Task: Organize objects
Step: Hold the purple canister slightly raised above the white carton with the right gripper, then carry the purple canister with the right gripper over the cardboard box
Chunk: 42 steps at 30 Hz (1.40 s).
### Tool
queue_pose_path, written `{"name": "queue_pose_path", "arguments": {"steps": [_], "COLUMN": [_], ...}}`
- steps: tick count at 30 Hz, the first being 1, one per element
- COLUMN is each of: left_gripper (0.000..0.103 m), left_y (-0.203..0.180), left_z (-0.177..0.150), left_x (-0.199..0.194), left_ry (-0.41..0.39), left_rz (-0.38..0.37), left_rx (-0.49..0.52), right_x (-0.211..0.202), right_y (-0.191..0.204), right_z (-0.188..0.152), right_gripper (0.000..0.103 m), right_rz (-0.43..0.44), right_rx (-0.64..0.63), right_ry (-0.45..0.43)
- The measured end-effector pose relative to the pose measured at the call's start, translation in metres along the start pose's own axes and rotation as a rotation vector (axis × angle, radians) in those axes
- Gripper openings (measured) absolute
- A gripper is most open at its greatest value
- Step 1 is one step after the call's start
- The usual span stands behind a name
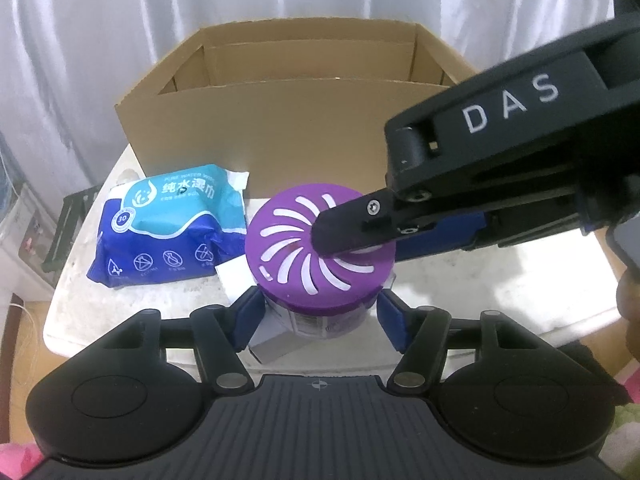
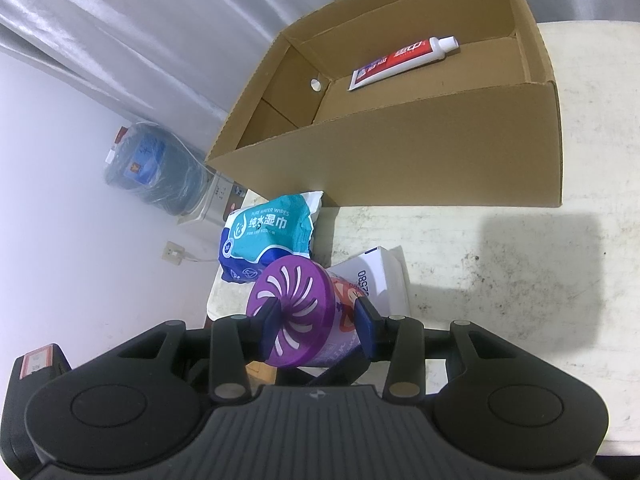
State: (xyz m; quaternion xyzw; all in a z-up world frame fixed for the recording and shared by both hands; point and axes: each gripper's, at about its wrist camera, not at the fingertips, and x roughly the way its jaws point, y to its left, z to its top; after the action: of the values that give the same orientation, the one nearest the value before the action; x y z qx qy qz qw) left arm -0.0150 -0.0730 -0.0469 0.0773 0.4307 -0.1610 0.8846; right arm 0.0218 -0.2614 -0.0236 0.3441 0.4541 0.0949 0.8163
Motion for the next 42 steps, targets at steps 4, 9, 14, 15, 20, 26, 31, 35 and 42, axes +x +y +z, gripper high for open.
{"name": "queue_pose_path", "arguments": {"steps": [4, 9, 14, 15, 20, 26, 31, 35, 42], "left_gripper": [0.062, 0.062, 0.062, 0.062, 0.062, 0.062, 0.062, 0.062, 0.062], "left_y": [0.0, -0.002, -0.004, -0.004, -0.006, -0.008, -0.008, -0.007, -0.007], "left_z": [0.0, 0.0, 0.003, 0.003, 0.005, 0.008, 0.012, 0.013, 0.015], "left_x": [-0.001, -0.003, -0.009, -0.01, -0.019, -0.033, -0.044, -0.059, -0.087], "left_ry": [-0.005, -0.007, -0.017, -0.019, -0.028, -0.051, -0.064, -0.082, -0.126], "left_rz": [0.002, 0.007, 0.014, 0.015, 0.027, 0.058, 0.089, 0.122, 0.184], "left_rx": [-0.002, 0.002, 0.012, 0.011, 0.011, 0.015, 0.005, -0.036, -0.107], "right_x": [0.001, 0.0, -0.005, -0.006, -0.01, -0.016, -0.022, -0.025, -0.034], "right_y": [0.0, 0.001, 0.0, 0.0, 0.002, 0.009, 0.015, 0.028, 0.053], "right_z": [0.0, -0.001, -0.002, -0.002, -0.002, -0.002, -0.002, 0.001, 0.007], "right_gripper": [0.044, 0.044, 0.044, 0.044, 0.044, 0.044, 0.044, 0.044, 0.044], "right_rz": [0.001, -0.001, 0.016, 0.019, 0.041, 0.072, 0.096, 0.126, 0.165], "right_rx": [0.002, -0.008, 0.0, 0.001, 0.002, -0.014, -0.026, -0.057, -0.142], "right_ry": [0.0, -0.004, -0.018, -0.021, -0.033, -0.05, -0.051, -0.038, -0.008]}}
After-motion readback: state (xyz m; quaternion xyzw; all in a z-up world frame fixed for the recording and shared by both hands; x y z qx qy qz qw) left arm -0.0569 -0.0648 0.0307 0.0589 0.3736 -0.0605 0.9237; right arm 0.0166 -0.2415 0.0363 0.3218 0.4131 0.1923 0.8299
